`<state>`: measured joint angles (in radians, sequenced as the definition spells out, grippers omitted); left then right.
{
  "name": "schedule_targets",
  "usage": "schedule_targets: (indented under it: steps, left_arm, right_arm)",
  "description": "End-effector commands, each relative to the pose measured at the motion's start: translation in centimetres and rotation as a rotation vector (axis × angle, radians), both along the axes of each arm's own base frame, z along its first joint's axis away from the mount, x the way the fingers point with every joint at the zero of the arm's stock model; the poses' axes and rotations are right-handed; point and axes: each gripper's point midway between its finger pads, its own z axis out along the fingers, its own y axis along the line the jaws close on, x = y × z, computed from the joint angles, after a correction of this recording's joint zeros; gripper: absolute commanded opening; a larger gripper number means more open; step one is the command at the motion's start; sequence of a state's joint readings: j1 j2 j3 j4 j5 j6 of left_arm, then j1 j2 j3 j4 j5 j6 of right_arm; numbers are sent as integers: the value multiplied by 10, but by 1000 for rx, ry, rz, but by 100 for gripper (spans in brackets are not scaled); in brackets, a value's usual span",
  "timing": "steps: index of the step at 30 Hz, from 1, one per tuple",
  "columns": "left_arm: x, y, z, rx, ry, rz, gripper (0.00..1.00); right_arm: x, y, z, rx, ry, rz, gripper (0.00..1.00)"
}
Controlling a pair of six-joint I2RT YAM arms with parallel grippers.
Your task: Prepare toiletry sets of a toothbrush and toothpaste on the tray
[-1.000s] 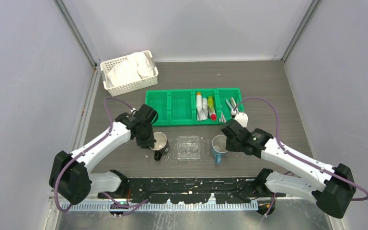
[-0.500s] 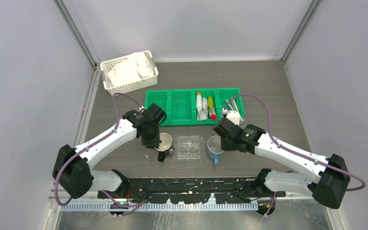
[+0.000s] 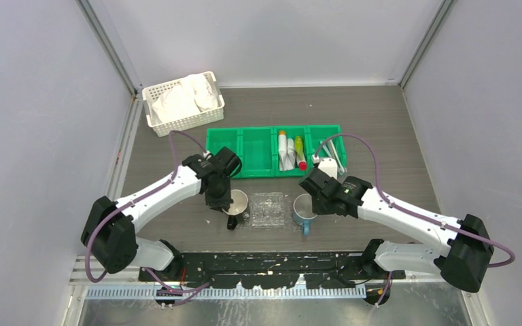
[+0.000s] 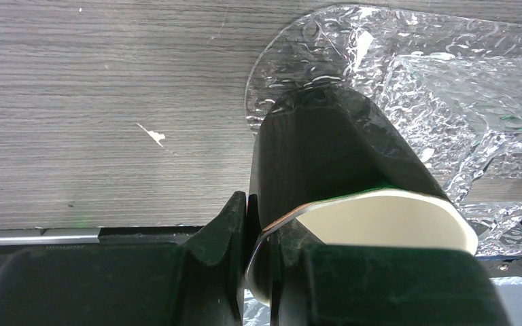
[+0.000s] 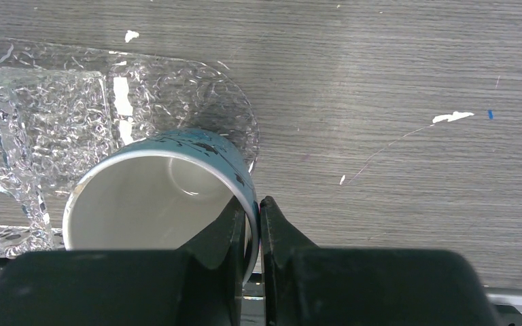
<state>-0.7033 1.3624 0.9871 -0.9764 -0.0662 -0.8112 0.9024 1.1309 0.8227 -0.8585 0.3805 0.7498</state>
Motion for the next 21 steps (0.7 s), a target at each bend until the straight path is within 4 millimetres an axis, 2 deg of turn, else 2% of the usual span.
schedule_targets:
  steps: [1,4,11,21]
  left_arm:
    - [14,-16,15,-57,-56,5,14]
    - [13,-15,18,-61,-62,4,23]
    - [9,-16,16,-61,-46,-4,24]
    - [9,-25,17,-92,-43,-17,23]
  right_arm:
    - [13,13,19,51,-69,1,5]
    - [14,14,20,51,-71,3,8]
    - [17,20,17,62,-69,9,10]
    - [24,26,14,69,-87,2,3]
